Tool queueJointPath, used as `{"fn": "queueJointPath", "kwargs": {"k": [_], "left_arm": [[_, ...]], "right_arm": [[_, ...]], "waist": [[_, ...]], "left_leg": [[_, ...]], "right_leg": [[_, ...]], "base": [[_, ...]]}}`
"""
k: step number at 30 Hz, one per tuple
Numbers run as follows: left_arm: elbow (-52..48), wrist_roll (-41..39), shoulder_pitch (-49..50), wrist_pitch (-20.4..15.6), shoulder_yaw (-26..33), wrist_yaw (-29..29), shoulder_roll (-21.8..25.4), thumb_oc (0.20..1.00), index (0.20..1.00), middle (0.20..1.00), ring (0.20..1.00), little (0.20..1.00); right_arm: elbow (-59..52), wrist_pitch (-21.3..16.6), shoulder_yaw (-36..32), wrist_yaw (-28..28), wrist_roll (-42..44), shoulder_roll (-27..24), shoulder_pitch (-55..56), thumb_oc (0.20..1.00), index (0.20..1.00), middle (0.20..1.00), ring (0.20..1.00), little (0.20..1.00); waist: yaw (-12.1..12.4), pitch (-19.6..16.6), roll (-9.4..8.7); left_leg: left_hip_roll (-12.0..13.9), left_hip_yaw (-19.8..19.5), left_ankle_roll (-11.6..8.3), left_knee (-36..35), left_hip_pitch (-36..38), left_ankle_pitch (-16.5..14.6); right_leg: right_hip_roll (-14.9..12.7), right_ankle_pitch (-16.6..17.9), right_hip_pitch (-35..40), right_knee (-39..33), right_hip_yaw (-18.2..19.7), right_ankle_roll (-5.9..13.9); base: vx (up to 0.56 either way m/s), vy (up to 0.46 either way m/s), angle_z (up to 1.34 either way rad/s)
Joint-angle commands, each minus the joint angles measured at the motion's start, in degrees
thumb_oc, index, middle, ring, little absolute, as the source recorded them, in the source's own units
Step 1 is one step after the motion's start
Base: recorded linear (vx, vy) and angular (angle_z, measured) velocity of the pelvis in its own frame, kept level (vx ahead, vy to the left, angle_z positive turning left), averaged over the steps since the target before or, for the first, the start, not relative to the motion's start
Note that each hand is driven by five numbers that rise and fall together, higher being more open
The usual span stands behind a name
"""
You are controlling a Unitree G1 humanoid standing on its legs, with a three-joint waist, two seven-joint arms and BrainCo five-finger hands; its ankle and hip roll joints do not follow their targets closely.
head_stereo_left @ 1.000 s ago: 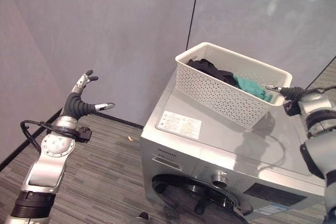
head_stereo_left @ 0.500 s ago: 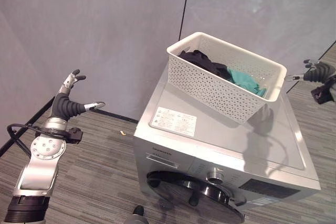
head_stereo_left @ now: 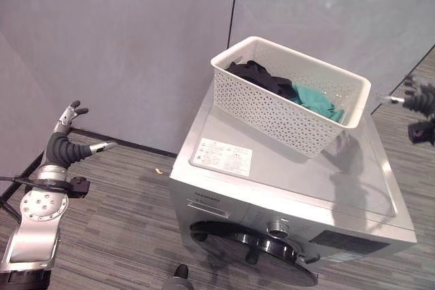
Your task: Grab the laundry basket,head to the washer,open it,put in the laundry and shut it.
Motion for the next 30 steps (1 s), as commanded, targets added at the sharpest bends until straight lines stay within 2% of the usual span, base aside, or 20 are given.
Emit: {"fn": "queueJointPath", "kwargs": {"k": [1, 2, 3, 6, 11, 14, 17, 19, 20, 22, 24, 26, 30], "left_arm": [[-3.3, 2.3, -1.7, -3.3, 0.0, 0.5, 1.5, 1.0, 1.0, 1.0, 1.0, 1.0], [-3.3, 2.3, -1.7, -3.3, 0.0, 0.5, 1.5, 1.0, 1.0, 1.0, 1.0, 1.0], [-3.2, 3.8, 1.2, -3.1, 2.9, 0.2, -0.4, 1.0, 1.0, 1.0, 1.0, 1.0], [-3.2, 4.0, 1.4, -3.1, 2.6, 0.0, -0.2, 1.0, 1.0, 1.0, 1.0, 1.0], [-3.2, 4.8, 2.4, -3.1, 2.9, -0.2, -0.8, 1.0, 1.0, 1.0, 1.0, 1.0], [-3.6, 5.1, 3.5, -3.3, 3.7, -0.7, -1.1, 1.0, 1.0, 1.0, 1.0, 1.0], [-3.6, 5.3, 3.7, -3.4, 3.8, -0.6, -0.7, 1.0, 1.0, 1.0, 1.0, 1.0], [-3.5, 5.2, 3.6, -3.5, 3.8, -0.4, -0.7, 1.0, 1.0, 1.0, 1.0, 1.0], [-3.7, 4.8, 3.6, -3.6, 3.1, -0.4, 0.0, 1.0, 1.0, 1.0, 1.0, 1.0], [-4.5, 3.5, 3.9, -3.9, 2.6, -0.5, 0.7, 1.0, 1.0, 1.0, 1.0, 1.0], [-4.8, 2.7, 4.3, -4.2, 2.5, -0.5, 0.7, 1.0, 1.0, 1.0, 1.0, 1.0], [-5.4, 1.9, 5.0, -4.3, 2.1, -0.3, 0.9, 1.0, 1.0, 1.0, 1.0, 1.0], [-6.1, -0.4, 5.7, -4.7, 1.6, 0.3, 0.8, 1.0, 1.0, 1.0, 1.0, 1.0]], "right_arm": [[-0.1, -2.6, 2.5, -2.3, 0.4, -5.3, -4.6, 1.0, 1.0, 1.0, 1.0, 1.0], [-0.1, -2.6, 2.5, -2.3, 0.4, -5.3, -4.6, 1.0, 1.0, 1.0, 1.0, 1.0], [-2.2, -3.3, -6.6, -2.8, 1.2, -5.3, 6.3, 1.0, 1.0, 1.0, 1.0, 1.0], [-4.2, -3.1, -11.5, -2.5, 1.0, -4.3, 12.4, 1.0, 1.0, 1.0, 1.0, 1.0], [-4.6, -3.4, -15.0, -2.4, 1.0, -2.9, 16.8, 1.0, 1.0, 1.0, 1.0, 1.0], [-8.6, -4.2, -16.2, -2.0, 1.9, -1.9, 18.1, 1.0, 1.0, 1.0, 1.0, 1.0], [-11.1, -5.1, -15.6, -2.1, 2.6, -2.1, 16.2, 1.0, 1.0, 1.0, 1.0, 1.0], [-11.8, -5.2, -14.4, -2.6, 3.0, -2.4, 14.1, 1.0, 1.0, 1.0, 1.0, 1.0], [-13.2, -5.9, -13.3, -3.6, 4.4, -4.2, 9.7, 1.0, 1.0, 1.0, 1.0, 1.0], [-13.2, -6.6, -7.6, -5.3, 6.4, -6.5, -0.9, 1.0, 1.0, 1.0, 1.0, 1.0], [-12.9, -6.7, -3.7, -5.8, 6.6, -6.9, -6.4, 1.0, 1.0, 1.0, 1.0, 1.0], [-13.1, -6.5, 1.7, -6.2, 5.9, -6.7, -13.3, 1.0, 1.0, 1.0, 1.0, 1.0], [-8.9, -5.3, 17.3, -5.7, 5.4, -2.3, -30.9, 1.0, 1.0, 1.0, 1.0, 1.0]], "waist": [[0.3, -3.6, -0.29], [0.3, -3.6, -0.3], [-1.8, -3.3, 0.34], [-1.2, -3.4, 0.03], [-1.7, -3.6, 0.21], [-1.8, -3.7, 0.39], [-1.2, -3.8, 0.29], [-1.2, -3.8, 0.31], [-0.4, -4.1, -0.06], [0.3, -4.1, -0.58], [0.5, -4.1, -0.74], [1.2, -4.2, -1.25], [2.0, -4.4, -1.79]], "left_leg": [[3.2, -1.5, 1.64, 6.5, 2.6, -13.4], [3.2, -1.5, 1.64, 6.5, 2.6, -13.4], [3.0, -1.1, 1.66, 6.4, 2.4, -12.8], [3.2, -0.8, 1.6, 6.2, 2.6, -13.0], [3.5, -0.4, 1.61, 6.0, 2.8, -13.4], [3.4, -0.1, 1.64, 6.0, 2.9, -13.5], [3.4, 0.1, 1.68, 6.1, 2.9, -13.6], [3.5, 0.4, 1.7, 6.1, 2.9, -13.6], [3.5, 0.4, 1.72, 6.1, 3.0, -13.7], [3.1, 0.4, 1.75, 6.2, 2.4, -12.9], [3.0, 0.4, 1.76, 6.2, 2.3, -12.8], [2.9, 0.3, 1.77, 6.1, 2.2, -12.6], [3.0, -0.1, 1.78, 6.0, 2.1, -12.8]], "right_leg": [[-3.2, -0.2, -4.0, 3.6, -3.5, 1.66], [-3.2, -0.2, -4.0, 3.6, -3.5, 1.66], [-3.3, 0.7, -4.5, 3.0, -3.1, 1.69], [-3.1, 0.7, -4.5, 2.7, -2.9, 1.67], [-3.0, 0.6, -4.6, 2.4, -2.4, 1.75], [-3.1, 0.8, -4.8, 2.0, -2.1, 1.86], [-3.2, 1.0, -4.9, 1.9, -1.8, 1.95], [-3.2, 1.1, -5.0, 1.9, -1.6, 1.97], [-3.1, 1.1, -4.9, 1.9, -1.7, 1.94], [-3.4, 1.7, -5.3, 2.1, -1.8, 1.85], [-3.5, 1.7, -5.4, 2.1, -1.9, 1.85], [-3.5, 1.9, -5.4, 2.1, -2.1, 1.81], [-3.4, 1.5, -5.1, 2.2, -2.5, 1.79]], "base": [[0.03, -0.004, -0.06], [-0.05, -0.011, -0.05], [-0.01, -0.017, -0.03], [-0.01, -0.018, -0.03], [0.0, -0.012, -0.08], [-0.04, -0.002, -0.13], [-0.02, -0.006, -0.1], [0.01, -0.001, -0.07], [-0.02, 0.005, -0.05], [-0.05, 0.008, -0.06], [0.0, 0.0, 0.0], [-0.03, 0.01, 0.04], [0.0, -0.004, 0.04]]}}
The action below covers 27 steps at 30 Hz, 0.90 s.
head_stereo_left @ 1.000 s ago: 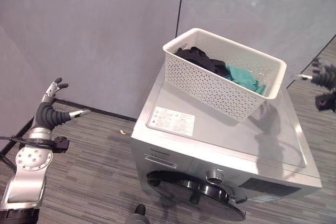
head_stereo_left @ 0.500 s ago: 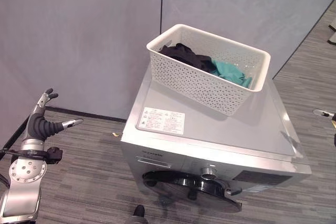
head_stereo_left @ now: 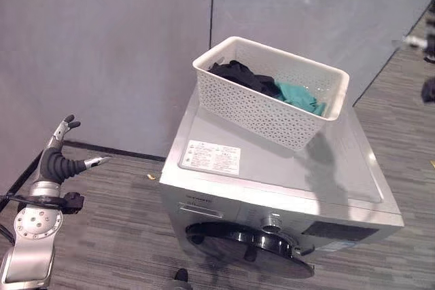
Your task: Grab the laundry basket,head to the washer,open it,put in the laundry and shut it.
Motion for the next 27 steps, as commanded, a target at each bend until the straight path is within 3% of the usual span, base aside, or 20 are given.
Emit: {"fn": "queueJointPath", "kwargs": {"k": [1, 7, 8, 9, 10, 16, 18, 20, 21, 23, 25, 27], "left_arm": [[-4.0, -3.7, 1.0, -3.2, 0.0, 1.4, 3.2, 1.0, 1.0, 1.0, 1.0, 1.0], [-3.9, -6.2, 0.4, -3.4, -0.7, 2.9, 3.0, 1.0, 1.0, 1.0, 1.0, 1.0], [-3.9, -6.2, 0.5, -3.4, -0.6, 2.9, 2.9, 1.0, 1.0, 1.0, 1.0, 1.0], [-3.8, -6.0, 0.3, -2.8, -0.3, 3.1, 2.6, 1.0, 1.0, 1.0, 1.0, 1.0], [-4.0, -5.7, 0.4, -2.6, 0.0, 2.9, 2.7, 1.0, 1.0, 1.0, 1.0, 1.0], [-5.2, -4.3, 1.7, -1.9, 1.3, 2.1, 2.0, 1.0, 1.0, 1.0, 1.0, 1.0], [-5.7, -3.9, 3.0, -1.8, 1.8, 1.2, 1.3, 1.0, 1.0, 1.0, 1.0, 1.0], [-5.8, -3.8, 3.3, -1.7, 1.7, 0.8, 1.0, 1.0, 1.0, 1.0, 1.0, 1.0], [-5.9, -3.8, 3.6, -1.7, 1.4, 0.3, 0.7, 1.0, 1.0, 1.0, 1.0, 1.0], [-5.9, -3.8, 3.7, -1.7, 1.4, 0.2, 0.7, 1.0, 1.0, 1.0, 1.0, 1.0], [-5.7, -3.4, 3.5, -1.5, 1.2, 0.0, 0.5, 1.0, 1.0, 1.0, 1.0, 1.0], [-5.6, -3.2, 3.4, -1.4, 1.1, -0.4, 0.2, 1.0, 1.0, 1.0, 1.0, 1.0]], "right_arm": [[3.2, -1.8, 6.4, 0.1, 0.5, 1.4, -9.1, 1.0, 1.0, 1.0, 1.0, 1.0], [16.7, 1.8, 21.5, 4.8, -2.6, 14.7, -20.7, 1.0, 1.0, 1.0, 1.0, 1.0], [17.1, 1.7, 21.8, 5.0, -2.7, 15.0, -21.2, 1.0, 1.0, 1.0, 1.0, 1.0], [17.7, 3.8, 25.3, 7.4, -6.2, 18.5, -21.5, 1.0, 1.0, 1.0, 1.0, 1.0], [17.2, 4.2, 26.2, 8.5, -7.2, 18.8, -20.9, 1.0, 1.0, 1.0, 1.0, 1.0], [12.8, 5.5, 30.7, 13.1, -14.0, 16.5, -18.7, 1.0, 1.0, 1.0, 1.0, 1.0], [11.2, 5.4, 32.1, 15.0, -17.3, 13.7, -17.1, 1.0, 1.0, 1.0, 1.0, 1.0], [11.5, 5.3, 32.0, 15.3, -18.0, 12.7, -16.1, 0.89, 0.89, 0.89, 0.89, 0.89], [12.0, 5.0, 31.5, 16.1, -18.4, 11.4, -14.1, 0.743, 0.743, 0.743, 0.743, 0.743], [11.4, 4.9, 31.4, 16.6, -18.7, 10.9, -13.4, 0.736, 0.736, 0.736, 0.736, 0.736], [8.9, 4.9, 32.1, 18.6, -19.8, 9.5, -11.1, 0.784, 0.784, 0.784, 0.784, 0.784], [7.3, 4.9, 32.6, 19.9, -20.5, 8.7, -9.6, 0.768, 0.768, 0.768, 0.768, 0.768]], "waist": [[2.5, -3.7, -2.52], [4.6, -2.9, -3.59], [4.5, -2.9, -3.5], [5.3, -2.1, -4.42], [5.5, -1.9, -4.83], [6.1, -1.1, -6.1], [6.4, -0.7, -6.23], [6.6, -0.6, -6.2], [6.6, -0.3, -5.94], [6.7, -0.3, -5.9], [6.6, -0.1, -5.83], [6.5, 0.0, -5.82]], "left_leg": [[2.3, -2.8, 1.64, 6.0, 0.8, -11.5], [2.7, -3.8, 1.41, 6.1, 0.4, -11.3], [2.7, -3.9, 1.4, 6.1, 0.4, -11.3], [2.9, -4.6, 1.21, 6.2, -0.1, -11.1], [3.0, -4.9, 1.11, 6.2, -0.3, -10.9], [3.3, -5.9, 0.75, 5.6, -0.7, -10.5], [3.4, -6.2, 0.68, 5.4, -0.9, -10.3], [3.4, -6.3, 0.72, 5.2, -0.9, -10.1], [3.4, -6.4, 0.74, 5.1, -1.1, -10.0], [3.4, -6.4, 0.74, 5.1, -1.1, -10.0], [3.3, -6.3, 0.8, 5.1, -1.2, -9.9], [3.4, -6.2, 0.8, 5.1, -1.2, -10.0]], "right_leg": [[-3.6, 1.4, -5.2, 2.4, -5.0, 1.38], [-3.1, 0.7, -4.7, 2.9, -6.0, 0.96], [-3.1, 0.7, -4.6, 2.9, -6.1, 0.96], [-2.8, 0.5, -4.7, 3.0, -6.7, 0.68], [-2.6, 0.4, -4.6, 3.1, -6.9, 0.63], [-2.2, -0.2, -4.6, 3.4, -8.3, 0.39], [-2.0, -0.3, -4.6, 3.4, -8.7, 0.43], [-2.0, -0.3, -4.6, 3.3, -8.9, 0.45], [-2.0, -0.3, -4.7, 3.2, -9.0, 0.42], [-2.0, -0.2, -4.8, 3.1, -9.0, 0.46], [-2.1, -0.2, -4.9, 2.9, -9.0, 0.52], [-2.1, -0.2, -4.9, 2.9, -9.0, 0.54]], "base": [[0.04, -0.016, 0.16], [0.01, -0.015, 0.17], [-0.01, -0.042, 0.13], [0.0, -0.052, 0.15], [0.0, -0.053, 0.22], [0.01, -0.038, 0.2], [0.02, -0.027, 0.05], [0.0, 0.002, 0.02], [0.0, 0.0, 0.0], [0.0, 0.0, 0.0], [0.0, 0.0, 0.0], [0.0, 0.0, 0.0]]}}
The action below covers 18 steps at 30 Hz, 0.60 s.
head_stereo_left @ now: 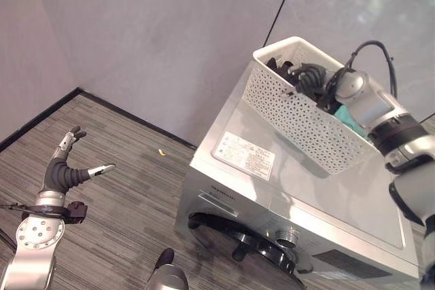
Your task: Grab the laundry basket,head to the washer,open it,put in the laundry and shut it.
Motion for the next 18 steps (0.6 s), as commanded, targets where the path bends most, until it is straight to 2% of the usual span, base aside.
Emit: {"fn": "queueJointPath", "kwargs": {"k": [1, 2, 3, 5, 6, 7, 8, 18], "left_arm": [[-3.8, 2.2, -0.4, -2.1, 2.0, -0.9, 0.0, 1.0, 1.0, 1.0, 1.0, 1.0], [-3.8, 2.6, -0.5, -2.1, 1.7, -1.1, -0.2, 1.0, 1.0, 1.0, 1.0, 1.0], [-3.8, 2.7, -0.4, -2.1, 1.9, -1.4, -0.4, 1.0, 1.0, 1.0, 1.0, 1.0], [-3.9, 3.2, -0.1, -2.1, 1.9, -1.8, -1.0, 1.0, 1.0, 1.0, 1.0, 1.0], [-3.9, 3.4, -0.1, -2.0, 1.7, -2.1, -1.1, 1.0, 1.0, 1.0, 1.0, 1.0], [-3.9, 3.5, 0.0, -2.0, 1.8, -2.1, -1.2, 1.0, 1.0, 1.0, 1.0, 1.0], [-3.7, 4.1, 0.2, -1.9, 2.1, -2.3, -1.7, 1.0, 1.0, 1.0, 1.0, 1.0], [-4.1, 5.9, 0.8, -2.2, 2.3, -3.6, -2.5, 1.0, 1.0, 1.0, 1.0, 1.0]], "right_arm": [[-3.1, -0.9, 3.8, 2.7, -4.2, -6.5, 0.2, 0.768, 0.768, 0.768, 0.768, 0.768], [-4.2, -1.0, 3.6, 3.4, -4.9, -7.1, 1.7, 0.598, 0.598, 0.598, 0.598, 0.598], [-5.3, -1.0, 3.6, 4.2, -5.1, -7.8, 2.6, 0.589, 0.589, 0.589, 0.589, 0.589], [-7.5, -1.4, 3.0, 5.2, -5.4, -9.1, 5.1, 0.498, 0.498, 0.498, 0.498, 0.498], [-9.5, -1.4, 2.4, 6.1, -6.0, -9.9, 6.6, 0.36, 0.36, 0.36, 0.36, 0.36], [-11.2, -1.5, 2.3, 6.6, -6.0, -10.3, 7.0, 0.313, 0.313, 0.313, 0.313, 0.313], [-14.5, -1.8, 1.7, 7.9, -6.0, -11.9, 9.4, 0.2, 0.2, 0.2, 0.2, 0.2], [-29.2, -3.7, -1.4, 11.7, -3.5, -21.6, 15.1, 0.2, 0.2, 0.2, 0.2, 0.2]], "waist": [[0.2, -3.3, 1.3], [0.3, -3.2, 1.45], [0.2, -3.2, 1.55], [0.0, -3.1, 1.78], [0.0, -3.1, 1.83], [0.0, -3.1, 1.86], [-0.2, -3.1, 2.11], [-1.0, -3.5, 2.5]], "left_leg": [[4.3, -0.4, 1.63, 4.2, 2.9, -10.5], [4.3, -0.3, 1.64, 4.2, 2.9, -10.6], [4.3, -0.2, 1.65, 4.3, 2.9, -10.6], [4.3, -0.2, 1.66, 4.3, 2.9, -10.7], [4.3, -0.1, 1.68, 4.4, 2.9, -10.7], [4.3, -0.1, 1.7, 4.4, 3.0, -10.8], [4.3, 0.0, 1.7, 4.5, 3.0, -10.8], [4.2, 0.0, 1.61, 4.7, 3.1, -11.0]], "right_leg": [[-2.3, 0.9, -3.9, 3.3, -3.4, 0.72], [-2.3, 0.9, -3.9, 3.3, -3.3, 0.75], [-2.4, 0.9, -3.9, 3.3, -3.3, 0.73], [-2.3, 0.8, -4.0, 3.2, -3.1, 0.77], [-2.4, 0.8, -3.9, 3.2, -3.1, 0.79], [-2.4, 0.8, -4.0, 3.3, -3.0, 0.78], [-2.5, 0.7, -4.0, 3.3, -3.0, 0.81], [-2.7, 0.4, -3.9, 3.6, -3.1, 0.96]], "base": [[0.0, 0.0, 0.0], [0.0, 0.0, 0.0], [0.0, 0.0, 0.0], [0.0, 0.0, 0.0], [0.0, 0.0, 0.0], [0.0, 0.0, 0.0], [0.0, 0.0, 0.0], [0.0, 0.0, 0.0]]}}
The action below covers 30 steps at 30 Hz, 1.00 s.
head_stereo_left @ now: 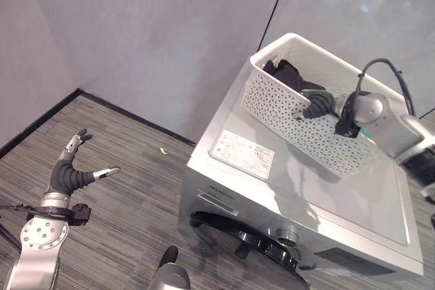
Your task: Grab the laundry basket,head to the washer,open it,put in the laundry and shut it.
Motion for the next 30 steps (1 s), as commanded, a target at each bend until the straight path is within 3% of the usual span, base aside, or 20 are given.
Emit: {"fn": "queueJointPath", "kwargs": {"k": [1, 3, 8, 13, 18, 30], "left_arm": [[-3.7, 1.6, 0.6, -2.4, 2.0, -0.2, -0.3, 1.0, 1.0, 1.0, 1.0, 1.0], [-3.9, 2.2, 1.2, -2.4, 2.4, -0.5, -0.7, 1.0, 1.0, 1.0, 1.0, 1.0], [-4.0, 2.8, 2.2, -2.6, 3.1, -0.9, -1.6, 1.0, 1.0, 1.0, 1.0, 1.0], [-4.4, 3.3, 3.6, -2.7, 4.2, -1.3, -2.9, 1.0, 1.0, 1.0, 1.0, 1.0], [-4.3, 3.9, 3.8, -2.7, 3.8, -1.2, -3.6, 1.0, 1.0, 1.0, 1.0, 1.0], [-4.2, 3.9, 3.2, -2.9, 2.6, -1.0, -3.2, 1.0, 1.0, 1.0, 1.0, 1.0]], "right_arm": [[-3.2, -1.1, 1.2, 2.3, 0.9, -5.8, 0.8, 0.2, 0.2, 0.2, 0.2, 0.2], [-7.5, -2.0, -0.6, 2.7, 2.5, -10.2, 2.3, 0.2, 0.2, 0.2, 0.2, 0.2], [-10.8, -2.7, -6.1, 2.4, 3.6, -14.6, 8.2, 0.2, 0.2, 0.2, 0.2, 0.2], [-16.9, -3.1, -17.2, 3.0, 3.8, -19.1, 20.1, 0.2, 0.2, 0.2, 0.2, 0.2], [-20.0, -3.1, -27.8, 4.1, 3.4, -19.1, 33.7, 0.2, 0.2, 0.2, 0.2, 0.2], [-22.4, -3.1, -30.3, 5.6, 4.2, -18.6, 38.9, 0.2, 0.2, 0.2, 0.2, 0.2]], "waist": [[-0.9, -3.9, 1.9], [-1.3, -4.2, 1.99], [-2.3, -4.4, 2.17], [-3.9, -4.6, 2.19], [-5.0, -4.6, 2.0], [-4.6, -4.2, 1.8]], "left_leg": [[4.2, -0.3, 1.61, 4.7, 2.6, -11.0], [4.2, -0.2, 1.54, 4.8, 2.5, -10.9], [4.4, -0.1, 1.46, 4.6, 2.6, -10.8], [4.6, -0.2, 1.31, 4.3, 2.6, -10.6], [4.8, -0.1, 1.19, 3.8, 2.8, -10.5], [5.2, 0.0, 0.96, 3.5, 2.9, -10.2]], "right_leg": [[-2.6, 0.4, -4.2, 3.1, -3.5, 0.97], [-2.6, 0.4, -4.2, 3.2, -3.6, 1.03], [-2.6, 0.3, -4.1, 3.2, -3.7, 1.05], [-2.4, 0.2, -4.2, 3.1, -3.7, 1.01], [-2.3, 0.0, -4.3, 3.2, -3.5, 0.96], [-1.9, -0.3, -4.7, 3.3, -3.1, 0.72]], "base": [[0.0, 0.0, 0.0], [-0.01, 0.001, -0.02], [0.0, 0.0, 0.0], [0.0, 0.0, 0.0], [0.0, 0.0, 0.0], [0.0, -0.001, 0.0]]}}
